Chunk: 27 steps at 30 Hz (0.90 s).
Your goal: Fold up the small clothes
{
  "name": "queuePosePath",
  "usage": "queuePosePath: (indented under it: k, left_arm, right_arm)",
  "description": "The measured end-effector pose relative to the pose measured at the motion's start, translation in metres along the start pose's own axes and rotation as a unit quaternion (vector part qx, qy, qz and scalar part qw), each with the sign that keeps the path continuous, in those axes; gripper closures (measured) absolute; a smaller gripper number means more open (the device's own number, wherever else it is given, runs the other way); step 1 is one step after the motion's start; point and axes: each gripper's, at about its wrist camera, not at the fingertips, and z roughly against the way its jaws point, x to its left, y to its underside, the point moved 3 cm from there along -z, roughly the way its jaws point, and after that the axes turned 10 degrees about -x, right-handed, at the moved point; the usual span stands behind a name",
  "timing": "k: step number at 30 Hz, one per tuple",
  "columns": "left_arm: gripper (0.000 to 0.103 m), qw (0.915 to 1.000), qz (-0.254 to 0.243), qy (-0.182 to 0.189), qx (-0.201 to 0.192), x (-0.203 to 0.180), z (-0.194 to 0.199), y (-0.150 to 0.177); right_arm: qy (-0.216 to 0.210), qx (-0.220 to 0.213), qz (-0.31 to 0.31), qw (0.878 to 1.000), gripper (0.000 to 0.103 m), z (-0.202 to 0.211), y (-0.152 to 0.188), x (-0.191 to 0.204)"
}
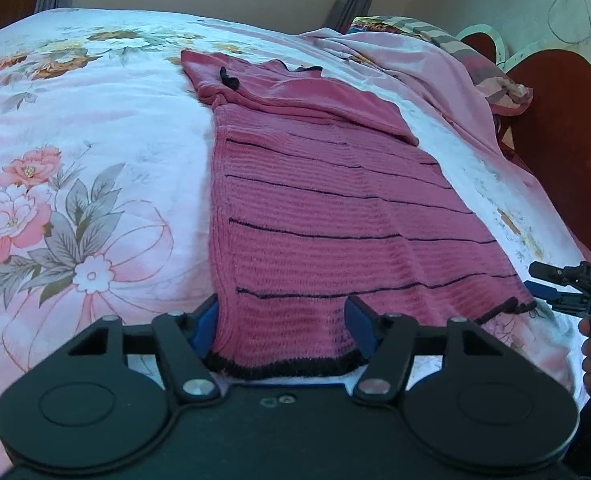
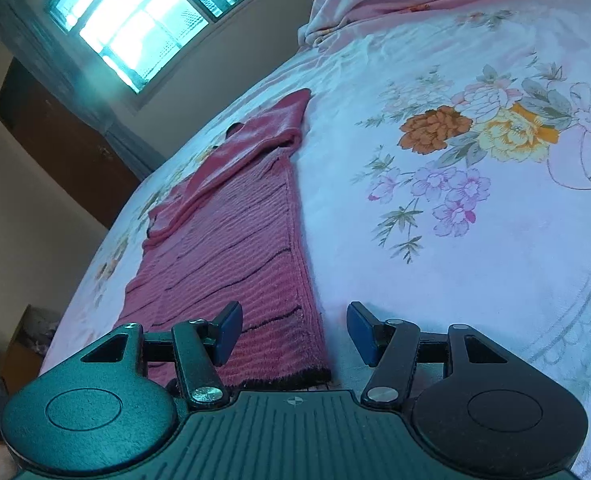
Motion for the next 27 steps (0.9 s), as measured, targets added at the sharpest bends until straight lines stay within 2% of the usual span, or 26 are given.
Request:
queuePosePath:
  k: [5, 7, 12, 15, 17, 19, 21, 23, 25, 27]
  left_arm:
    - [0.042, 1.0000, 0.003, 0.007, 0.002, 0.000, -0.003, 0.000]
    - [0.052, 0.9998, 0.007, 0.018, 0.004, 0.004, -0.003, -0.001]
    - [0.059, 0.9945, 0.077, 0.071, 0.008, 0.030, -0.005, -0.004]
    - [0.065, 0.9951, 0.070, 0.068, 0.008, 0.032, -0.008, -0.008]
    - [0.065, 0.9950, 0.071, 0.070, 0.004, 0.032, -0.008, -0.010]
    - [0.062, 0.9939, 0.086, 0.068, 0.012, 0.034, -0.016, -0.009]
    - [0.059, 0.9907, 0.099, 0.092, 0.015, 0.031, -0.021, -0.008]
    - [0.060, 0.9858, 0.117, 0.118, 0.025, 0.032, -0.025, -0.007]
    - [0.077, 0.9824, 0.129, 0.131, 0.028, 0.035, -0.029, -0.005]
    - [0.093, 0.9779, 0.158, 0.133, 0.034, 0.045, -0.034, -0.001]
  right_arm:
    - [-0.016, 0.008, -0.006, 1.000, 0.045, -0.003, 0.001, -0.003]
    - [-0.022, 0.014, -0.004, 1.000, 0.046, -0.006, -0.001, -0.004]
    - [-0.052, 0.028, -0.021, 0.998, 0.046, -0.014, -0.010, -0.010]
    - [-0.049, 0.027, -0.007, 0.998, 0.050, -0.017, -0.014, -0.011]
    - [-0.033, 0.015, 0.014, 0.999, 0.054, -0.016, -0.019, -0.007]
    - [-0.026, 0.022, 0.020, 0.999, 0.053, -0.019, -0.018, -0.007]
    - [-0.044, 0.045, 0.001, 0.998, 0.053, -0.027, -0.011, -0.010]
    - [-0.061, 0.058, -0.008, 0.996, 0.053, -0.030, -0.009, -0.011]
    - [-0.081, 0.069, -0.015, 0.994, 0.054, -0.030, -0.010, -0.013]
    - [-0.074, 0.065, -0.010, 0.995, 0.070, -0.031, -0.010, -0.016]
